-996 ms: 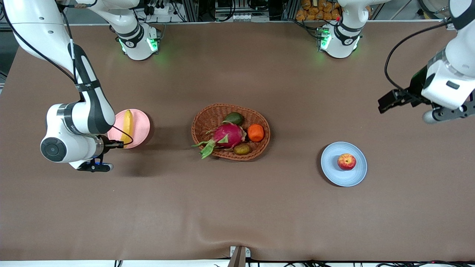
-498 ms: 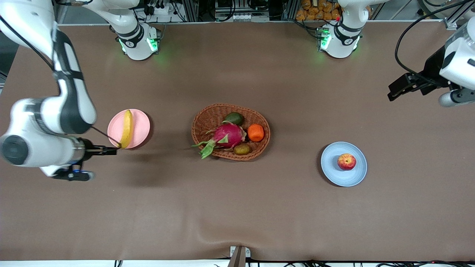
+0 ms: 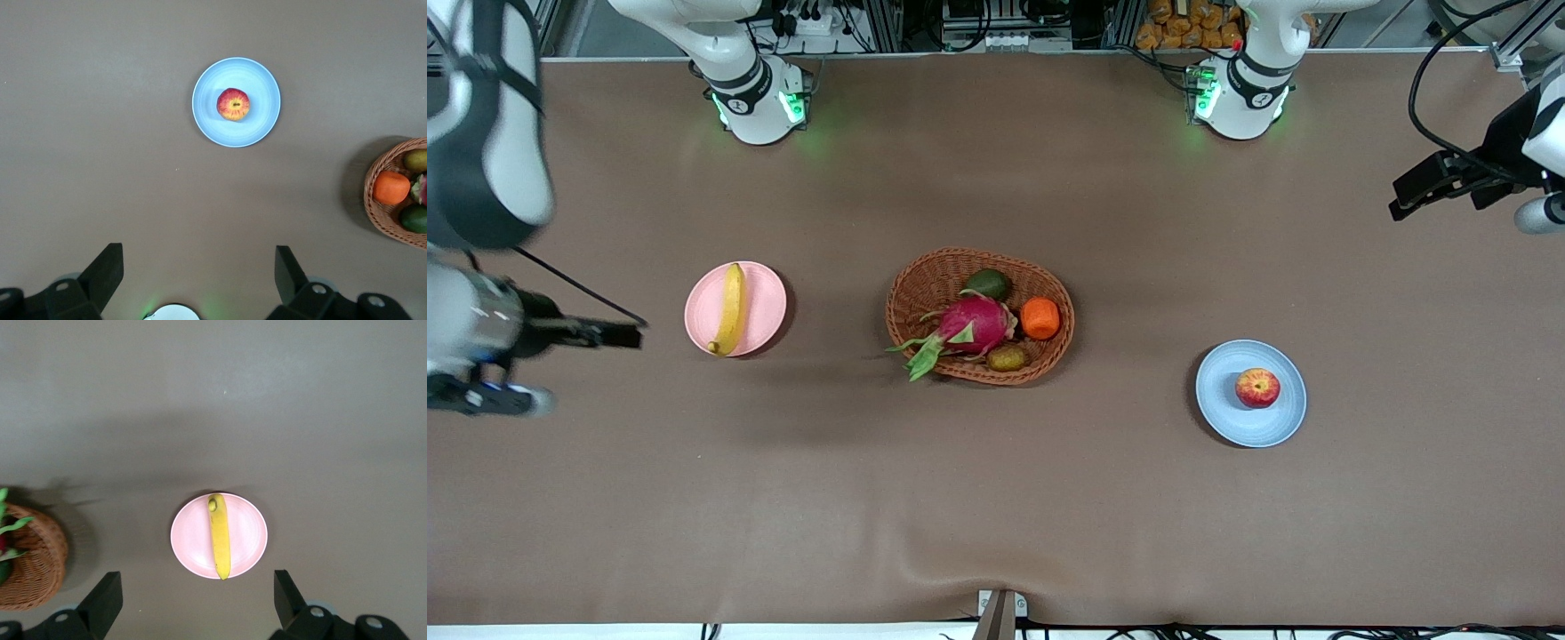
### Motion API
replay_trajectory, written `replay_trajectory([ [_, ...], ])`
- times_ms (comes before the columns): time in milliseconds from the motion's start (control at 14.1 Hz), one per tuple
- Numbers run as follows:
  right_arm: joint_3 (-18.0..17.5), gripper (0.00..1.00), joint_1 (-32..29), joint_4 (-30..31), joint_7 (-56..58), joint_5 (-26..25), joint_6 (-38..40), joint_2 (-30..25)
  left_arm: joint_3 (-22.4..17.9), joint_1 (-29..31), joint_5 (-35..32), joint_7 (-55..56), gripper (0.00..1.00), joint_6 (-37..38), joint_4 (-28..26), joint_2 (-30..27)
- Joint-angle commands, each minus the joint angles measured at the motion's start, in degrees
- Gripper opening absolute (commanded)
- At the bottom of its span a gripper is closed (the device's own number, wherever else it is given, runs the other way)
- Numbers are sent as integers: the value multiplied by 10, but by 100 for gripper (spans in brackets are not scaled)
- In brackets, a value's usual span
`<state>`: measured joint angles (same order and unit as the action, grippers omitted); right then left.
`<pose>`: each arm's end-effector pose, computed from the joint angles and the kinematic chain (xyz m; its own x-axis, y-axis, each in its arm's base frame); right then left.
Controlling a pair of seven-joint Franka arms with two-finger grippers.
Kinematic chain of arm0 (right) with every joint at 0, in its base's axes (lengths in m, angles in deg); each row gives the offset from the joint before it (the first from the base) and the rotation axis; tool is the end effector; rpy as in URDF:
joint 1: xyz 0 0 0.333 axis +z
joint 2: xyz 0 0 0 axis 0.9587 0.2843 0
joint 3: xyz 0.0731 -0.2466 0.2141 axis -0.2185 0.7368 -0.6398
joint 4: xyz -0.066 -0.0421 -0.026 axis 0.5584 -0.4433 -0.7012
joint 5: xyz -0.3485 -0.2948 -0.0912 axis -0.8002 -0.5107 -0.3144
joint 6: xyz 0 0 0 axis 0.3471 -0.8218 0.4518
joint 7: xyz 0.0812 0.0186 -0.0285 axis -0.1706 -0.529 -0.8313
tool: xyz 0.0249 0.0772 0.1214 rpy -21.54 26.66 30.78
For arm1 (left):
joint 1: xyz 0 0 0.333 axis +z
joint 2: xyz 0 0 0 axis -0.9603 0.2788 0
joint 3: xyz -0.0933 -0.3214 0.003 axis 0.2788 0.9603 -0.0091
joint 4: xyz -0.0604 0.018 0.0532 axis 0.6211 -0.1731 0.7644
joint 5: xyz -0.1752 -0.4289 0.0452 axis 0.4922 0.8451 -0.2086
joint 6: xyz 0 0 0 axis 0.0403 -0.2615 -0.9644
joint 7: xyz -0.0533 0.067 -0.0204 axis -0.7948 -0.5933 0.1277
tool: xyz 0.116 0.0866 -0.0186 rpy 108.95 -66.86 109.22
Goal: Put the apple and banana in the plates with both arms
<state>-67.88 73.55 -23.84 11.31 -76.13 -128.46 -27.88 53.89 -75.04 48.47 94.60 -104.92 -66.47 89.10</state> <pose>0.7254 0.0217 0.5490 0.9864 -0.0843 -0.1412 -0.0845 -0.9964 0.0050 0.6067 -0.0569 0.6474 0.9899 0.1356 -0.0422 0.1355 -0.9908 -0.0051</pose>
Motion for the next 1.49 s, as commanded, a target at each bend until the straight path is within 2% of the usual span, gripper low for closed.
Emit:
replay_trajectory([
  [0,0,100,-2,30,-8,8,17,-103,-11,-11,11,-8,100,3,-20,-21],
  [213,2,100,-16,123,-7,5,1,-189,-10,-9,11,-10,100,5,-19,-22],
  [427,2,100,-20,201,-8,0,-27,-233,-9,-11,11,-5,100,16,-19,-23],
  [569,2,100,-22,269,-7,-1,-78,-275,-8,-10,11,-8,100,17,-19,-23],
  [996,-2,100,-19,268,2,-16,-83,-272,-9,-13,11,-8,100,16,-11,-15],
  [1138,-3,100,4,263,1,-64,-80,-269,-8,-15,11,-5,100,16,-7,-15],
  [1423,-1,100,2,257,-7,-59,-81,-264,-7,-15,12,-8,100,17,-7,-15],
])
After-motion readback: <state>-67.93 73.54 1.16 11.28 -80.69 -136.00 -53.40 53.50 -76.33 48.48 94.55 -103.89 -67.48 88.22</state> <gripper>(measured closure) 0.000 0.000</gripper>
